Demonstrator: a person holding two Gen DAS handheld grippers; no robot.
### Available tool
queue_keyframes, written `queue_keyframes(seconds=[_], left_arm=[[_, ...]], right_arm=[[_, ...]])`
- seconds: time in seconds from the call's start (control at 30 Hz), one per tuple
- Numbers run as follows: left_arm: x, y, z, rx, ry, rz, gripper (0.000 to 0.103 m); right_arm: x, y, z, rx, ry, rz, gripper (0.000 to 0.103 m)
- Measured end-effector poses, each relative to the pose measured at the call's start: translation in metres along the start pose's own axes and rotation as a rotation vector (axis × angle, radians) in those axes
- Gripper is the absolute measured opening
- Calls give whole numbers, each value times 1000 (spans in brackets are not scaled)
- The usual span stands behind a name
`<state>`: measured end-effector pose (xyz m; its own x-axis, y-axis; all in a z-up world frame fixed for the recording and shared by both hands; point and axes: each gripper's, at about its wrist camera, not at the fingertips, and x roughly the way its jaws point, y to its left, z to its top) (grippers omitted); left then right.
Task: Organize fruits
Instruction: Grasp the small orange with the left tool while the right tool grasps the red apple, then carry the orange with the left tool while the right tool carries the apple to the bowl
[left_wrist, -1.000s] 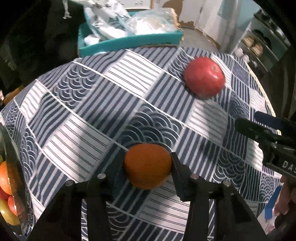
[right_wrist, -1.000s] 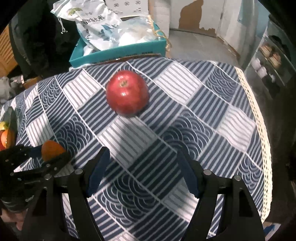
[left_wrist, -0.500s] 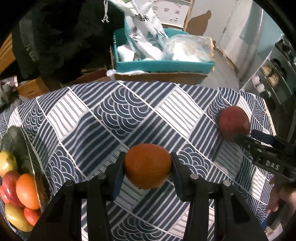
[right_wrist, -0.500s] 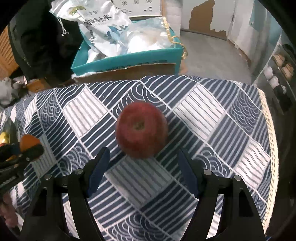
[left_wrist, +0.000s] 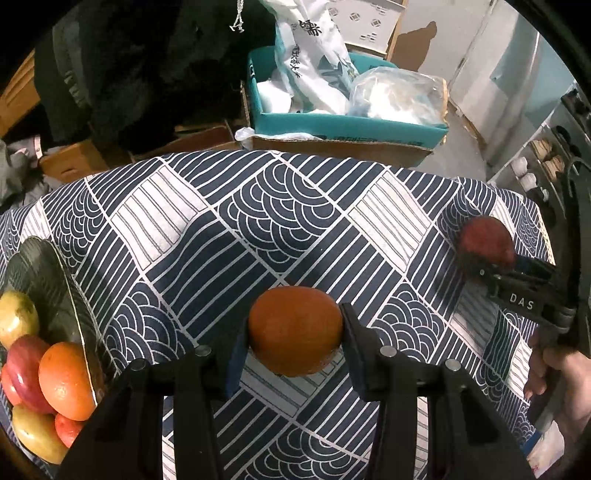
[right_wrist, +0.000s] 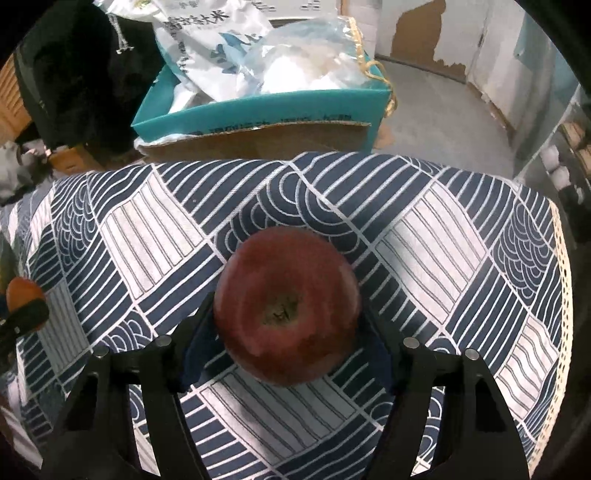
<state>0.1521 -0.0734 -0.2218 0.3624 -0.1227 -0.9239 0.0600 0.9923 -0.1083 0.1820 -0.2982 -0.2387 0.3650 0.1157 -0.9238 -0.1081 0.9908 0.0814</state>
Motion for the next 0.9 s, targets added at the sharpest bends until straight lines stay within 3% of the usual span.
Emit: queue_keyframes(seconds=[0.17, 0.9], left_arm=[[-7, 4, -2, -13, -8, -1, 47], [-83, 1, -23, 41, -128, -7, 47]], right_arm=[[-5, 12, -11, -59, -33, -38, 71], [-92, 52, -32, -74, -170, -5, 71]])
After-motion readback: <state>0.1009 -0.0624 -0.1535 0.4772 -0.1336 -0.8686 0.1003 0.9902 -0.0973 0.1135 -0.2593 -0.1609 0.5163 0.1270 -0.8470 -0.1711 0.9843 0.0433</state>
